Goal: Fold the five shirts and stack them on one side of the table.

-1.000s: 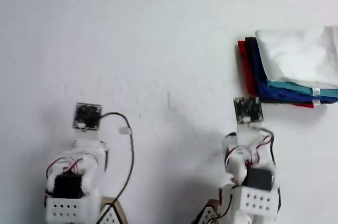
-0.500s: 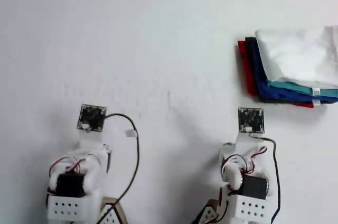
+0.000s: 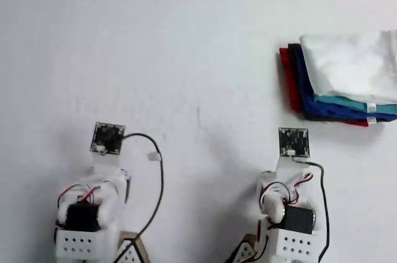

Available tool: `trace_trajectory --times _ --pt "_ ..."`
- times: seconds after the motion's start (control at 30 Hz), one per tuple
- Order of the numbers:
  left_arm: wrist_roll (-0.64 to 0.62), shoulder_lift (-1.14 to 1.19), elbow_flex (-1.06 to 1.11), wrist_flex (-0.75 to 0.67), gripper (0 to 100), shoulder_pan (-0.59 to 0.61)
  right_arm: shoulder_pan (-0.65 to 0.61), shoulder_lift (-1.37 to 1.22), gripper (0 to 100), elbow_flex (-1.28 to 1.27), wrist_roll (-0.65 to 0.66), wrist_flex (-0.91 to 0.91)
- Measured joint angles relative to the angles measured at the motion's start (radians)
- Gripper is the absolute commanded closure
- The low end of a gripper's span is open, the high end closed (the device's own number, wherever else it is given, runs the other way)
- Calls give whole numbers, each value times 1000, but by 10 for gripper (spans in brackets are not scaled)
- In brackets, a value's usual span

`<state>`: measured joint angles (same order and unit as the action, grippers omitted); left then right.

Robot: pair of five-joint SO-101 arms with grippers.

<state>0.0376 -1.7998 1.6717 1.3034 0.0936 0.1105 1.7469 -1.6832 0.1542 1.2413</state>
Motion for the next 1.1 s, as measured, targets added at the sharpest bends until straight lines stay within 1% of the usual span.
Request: trace_trajectory --times 0.3,1.1 --pt "0 0 0 0 973 0 0 46 967 -2 0 0" --pt "0 0 0 0 973 0 0 46 967 -2 0 0"
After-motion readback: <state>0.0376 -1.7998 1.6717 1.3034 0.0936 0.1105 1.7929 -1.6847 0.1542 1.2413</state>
